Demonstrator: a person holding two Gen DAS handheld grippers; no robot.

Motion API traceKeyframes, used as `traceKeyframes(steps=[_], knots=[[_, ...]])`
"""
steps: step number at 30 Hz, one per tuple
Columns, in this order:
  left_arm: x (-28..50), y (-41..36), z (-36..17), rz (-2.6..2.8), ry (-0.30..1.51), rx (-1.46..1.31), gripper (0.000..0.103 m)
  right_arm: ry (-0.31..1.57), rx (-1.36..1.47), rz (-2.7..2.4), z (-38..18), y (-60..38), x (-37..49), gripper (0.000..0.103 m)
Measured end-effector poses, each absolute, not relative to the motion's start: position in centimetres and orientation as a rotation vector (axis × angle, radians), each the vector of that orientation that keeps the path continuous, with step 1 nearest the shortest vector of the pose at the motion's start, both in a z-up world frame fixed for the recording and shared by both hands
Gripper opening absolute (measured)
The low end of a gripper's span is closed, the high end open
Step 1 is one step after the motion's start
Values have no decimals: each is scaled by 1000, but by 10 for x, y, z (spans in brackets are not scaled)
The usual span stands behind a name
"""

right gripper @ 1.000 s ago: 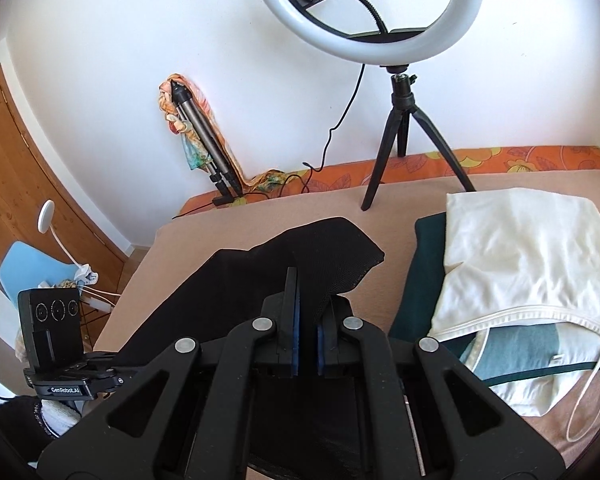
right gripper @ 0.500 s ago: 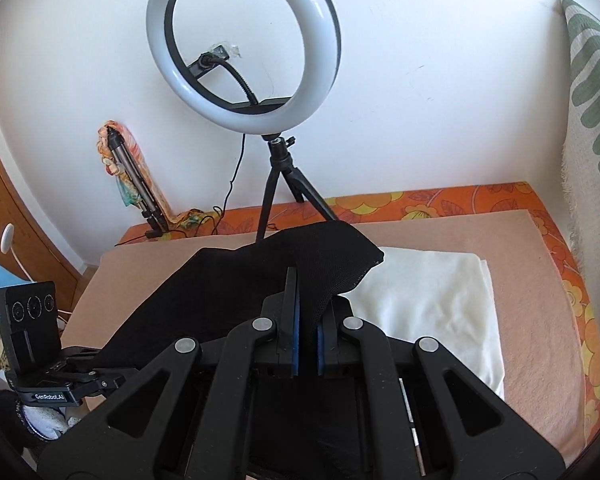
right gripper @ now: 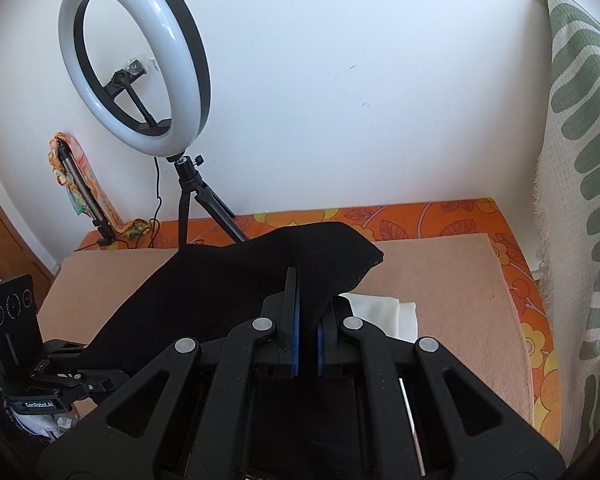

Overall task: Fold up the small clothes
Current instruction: 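Carry the lifted shirt with both tools onto the green and white cloth bundle, then open both tools and release the shirt on the bundle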

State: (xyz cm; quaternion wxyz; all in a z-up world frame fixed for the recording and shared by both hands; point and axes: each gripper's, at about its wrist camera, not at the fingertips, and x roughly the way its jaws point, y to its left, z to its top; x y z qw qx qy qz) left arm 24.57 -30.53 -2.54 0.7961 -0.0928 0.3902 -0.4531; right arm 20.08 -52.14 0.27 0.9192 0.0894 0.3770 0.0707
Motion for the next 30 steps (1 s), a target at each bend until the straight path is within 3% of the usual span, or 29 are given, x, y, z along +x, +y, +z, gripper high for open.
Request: traceKeyframes(steps=[5, 7, 8, 9, 10, 11, 13, 15, 18, 20, 24, 26, 30], knots=[[251, -312, -39, -975, 908, -177, 6, 812, 196, 139, -25, -533, 215, 7], [252, -316, -42, -967, 955, -154, 14, 839, 172, 94, -35, -537, 219, 8], [251, -316, -42, -947, 969, -134, 17, 858, 157, 56, -39, -539, 221, 19], [250, -315, -42, -927, 975, -117, 27, 865, 137, 18, -42, -541, 221, 26], [248, -313, -42, -921, 973, -107, 34, 860, 115, -8, -42, -542, 220, 41], [245, -311, -40, -912, 968, -96, 38, 853, 102, -27, -42, -543, 218, 47], [242, -309, -37, -864, 947, -60, 60, 844, 106, -28, -39, -544, 213, 47], [237, -304, -32, -849, 921, -46, 67, 836, 105, -23, -35, -540, 211, 47], [235, -301, -28, -825, 916, -26, 70, 822, 91, -21, -29, -534, 205, 48], [233, -300, -26, -814, 913, -10, 70, 814, 92, -19, -25, -530, 202, 56], [227, -298, -21, -786, 896, 15, 77, 803, 85, -38, -18, -524, 194, 62], [225, -296, -18, -783, 888, 12, 78, 790, 84, -61, -15, -521, 189, 77], [220, -292, -11, -769, 888, 9, 79, 761, 58, -84, -5, -512, 175, 87]])
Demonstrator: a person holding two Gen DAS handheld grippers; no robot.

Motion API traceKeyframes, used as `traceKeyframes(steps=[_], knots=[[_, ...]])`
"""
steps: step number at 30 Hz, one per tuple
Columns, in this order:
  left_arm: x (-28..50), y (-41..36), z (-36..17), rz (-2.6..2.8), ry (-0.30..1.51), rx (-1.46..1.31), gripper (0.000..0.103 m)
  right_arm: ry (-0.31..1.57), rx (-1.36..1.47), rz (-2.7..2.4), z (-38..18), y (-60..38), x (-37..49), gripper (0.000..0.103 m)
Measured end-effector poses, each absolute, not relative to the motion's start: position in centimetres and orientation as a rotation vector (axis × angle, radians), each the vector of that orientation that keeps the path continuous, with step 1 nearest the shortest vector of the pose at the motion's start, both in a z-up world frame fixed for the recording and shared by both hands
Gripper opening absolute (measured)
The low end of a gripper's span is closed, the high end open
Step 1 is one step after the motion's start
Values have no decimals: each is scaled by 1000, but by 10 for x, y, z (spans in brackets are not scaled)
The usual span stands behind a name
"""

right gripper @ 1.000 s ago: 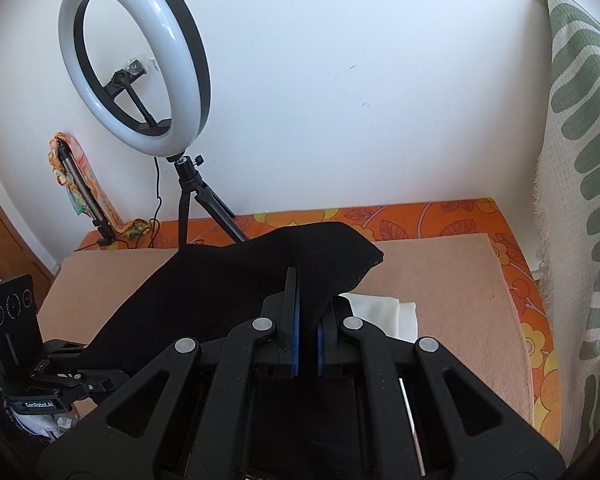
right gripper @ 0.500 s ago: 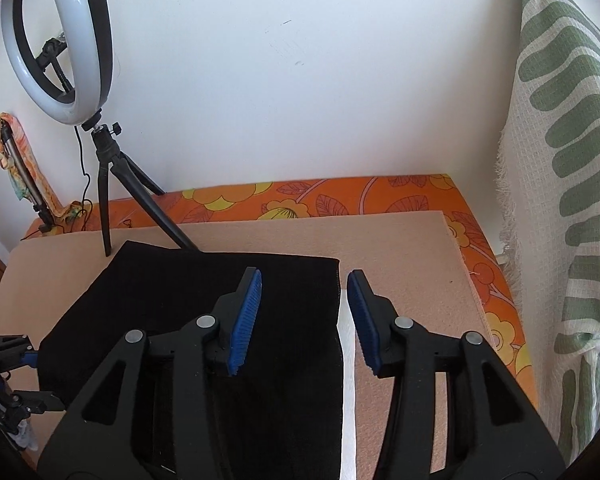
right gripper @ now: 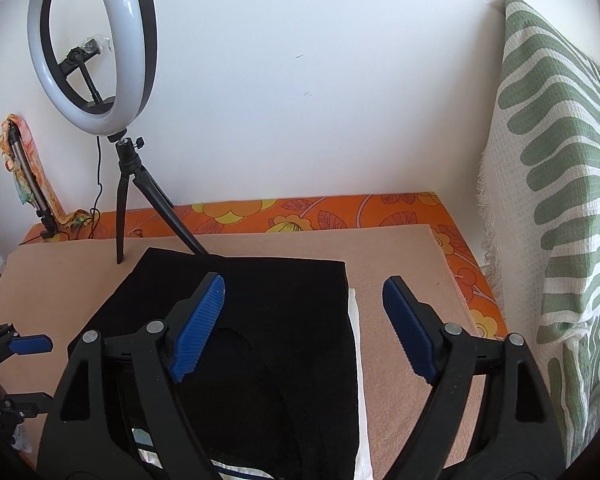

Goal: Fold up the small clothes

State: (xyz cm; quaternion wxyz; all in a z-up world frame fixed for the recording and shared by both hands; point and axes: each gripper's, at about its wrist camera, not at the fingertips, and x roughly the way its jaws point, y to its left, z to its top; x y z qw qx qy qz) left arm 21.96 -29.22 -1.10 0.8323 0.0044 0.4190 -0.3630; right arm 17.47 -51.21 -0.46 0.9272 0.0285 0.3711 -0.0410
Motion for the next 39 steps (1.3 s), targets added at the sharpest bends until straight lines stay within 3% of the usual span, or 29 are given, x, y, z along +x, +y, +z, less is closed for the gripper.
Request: traceKeyframes(steps=[3, 25, 39], knots=[[212, -289, -4, -765, 873, 14, 79, 734, 39, -108, 6, -504, 163, 100], [126, -235, 67, -771, 724, 44, 81, 592, 9, -151, 94, -431, 62, 102], [60, -188, 97, -753, 578, 79, 83, 526, 19, -196, 105, -386, -16, 103]])
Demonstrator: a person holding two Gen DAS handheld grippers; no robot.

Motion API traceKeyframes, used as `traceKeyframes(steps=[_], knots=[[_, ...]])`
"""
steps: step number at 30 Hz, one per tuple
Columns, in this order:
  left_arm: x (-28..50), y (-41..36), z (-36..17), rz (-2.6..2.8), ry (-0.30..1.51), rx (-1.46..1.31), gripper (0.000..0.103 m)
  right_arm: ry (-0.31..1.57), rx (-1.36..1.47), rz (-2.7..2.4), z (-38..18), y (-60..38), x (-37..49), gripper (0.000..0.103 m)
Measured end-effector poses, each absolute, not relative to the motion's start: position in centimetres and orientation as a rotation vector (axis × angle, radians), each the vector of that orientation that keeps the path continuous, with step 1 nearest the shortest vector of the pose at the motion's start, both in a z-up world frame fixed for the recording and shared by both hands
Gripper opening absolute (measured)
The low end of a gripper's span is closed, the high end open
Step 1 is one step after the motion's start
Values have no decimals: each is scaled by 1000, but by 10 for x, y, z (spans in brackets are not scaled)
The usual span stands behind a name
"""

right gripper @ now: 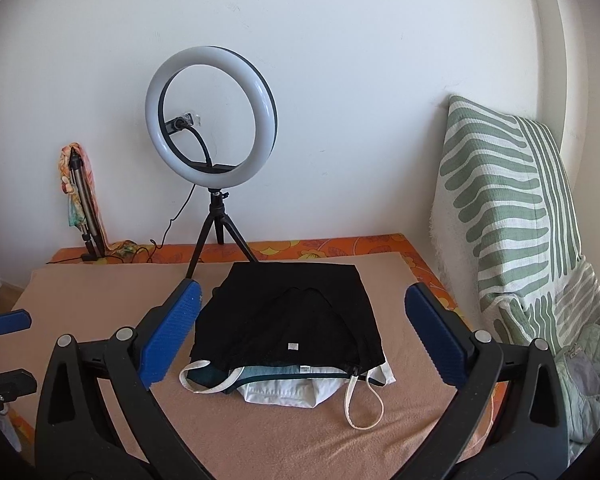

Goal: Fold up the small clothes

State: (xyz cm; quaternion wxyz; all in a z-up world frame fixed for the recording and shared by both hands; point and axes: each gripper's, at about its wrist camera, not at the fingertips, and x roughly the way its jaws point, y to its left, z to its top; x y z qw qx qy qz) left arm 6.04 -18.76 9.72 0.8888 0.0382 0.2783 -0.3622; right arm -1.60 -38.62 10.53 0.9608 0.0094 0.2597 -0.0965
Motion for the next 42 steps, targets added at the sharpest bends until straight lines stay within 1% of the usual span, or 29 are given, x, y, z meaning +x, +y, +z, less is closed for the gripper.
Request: traceKeyframes(steps=[8, 13, 28, 36, 42], knots=[[34, -167, 100, -722, 496, 106, 89, 476, 38, -236, 91, -359, -47, 103], [25, -159, 96, -717, 470, 115, 102, 461, 79, -265, 78, -353, -61, 103], [37, -155, 73, -672, 579, 122, 102, 460, 112, -302, 49, -362, -62, 103], [31, -147, 63, -680, 552, 138, 102, 487, 112, -312, 36, -362, -58, 103], [31, -147, 58, -671, 567, 155, 102, 496, 89, -318, 32, -359, -59, 103]])
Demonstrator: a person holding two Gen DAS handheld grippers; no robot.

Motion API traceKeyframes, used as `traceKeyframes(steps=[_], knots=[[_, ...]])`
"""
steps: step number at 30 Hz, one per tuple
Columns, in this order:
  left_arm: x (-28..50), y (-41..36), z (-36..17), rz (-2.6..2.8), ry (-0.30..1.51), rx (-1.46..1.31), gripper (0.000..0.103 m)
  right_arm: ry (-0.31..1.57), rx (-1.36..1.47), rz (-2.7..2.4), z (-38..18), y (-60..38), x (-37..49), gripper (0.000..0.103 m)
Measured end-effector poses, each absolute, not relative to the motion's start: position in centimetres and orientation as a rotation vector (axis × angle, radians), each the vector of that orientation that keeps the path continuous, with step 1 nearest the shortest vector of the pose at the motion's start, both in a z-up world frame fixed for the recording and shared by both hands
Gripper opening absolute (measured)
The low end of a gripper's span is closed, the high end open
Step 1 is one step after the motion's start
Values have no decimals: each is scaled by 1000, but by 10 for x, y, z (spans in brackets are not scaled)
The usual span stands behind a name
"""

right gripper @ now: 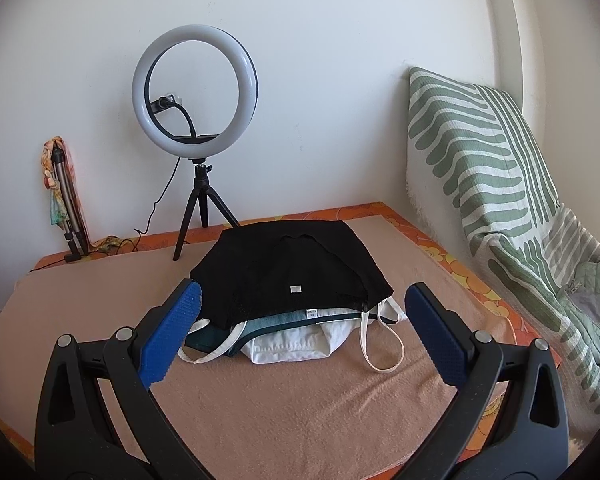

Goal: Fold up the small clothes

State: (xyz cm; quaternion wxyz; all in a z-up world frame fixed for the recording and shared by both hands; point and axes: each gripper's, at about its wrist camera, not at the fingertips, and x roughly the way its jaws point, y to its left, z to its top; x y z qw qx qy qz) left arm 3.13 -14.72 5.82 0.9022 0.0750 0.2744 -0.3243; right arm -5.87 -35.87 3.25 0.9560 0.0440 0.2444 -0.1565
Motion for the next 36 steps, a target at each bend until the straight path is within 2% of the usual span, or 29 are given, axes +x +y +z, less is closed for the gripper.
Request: traceKeyframes(steps=[36], knots=[[35, -144, 52, -636, 569, 137, 102, 509, 92, -290, 28, -352, -57, 103]])
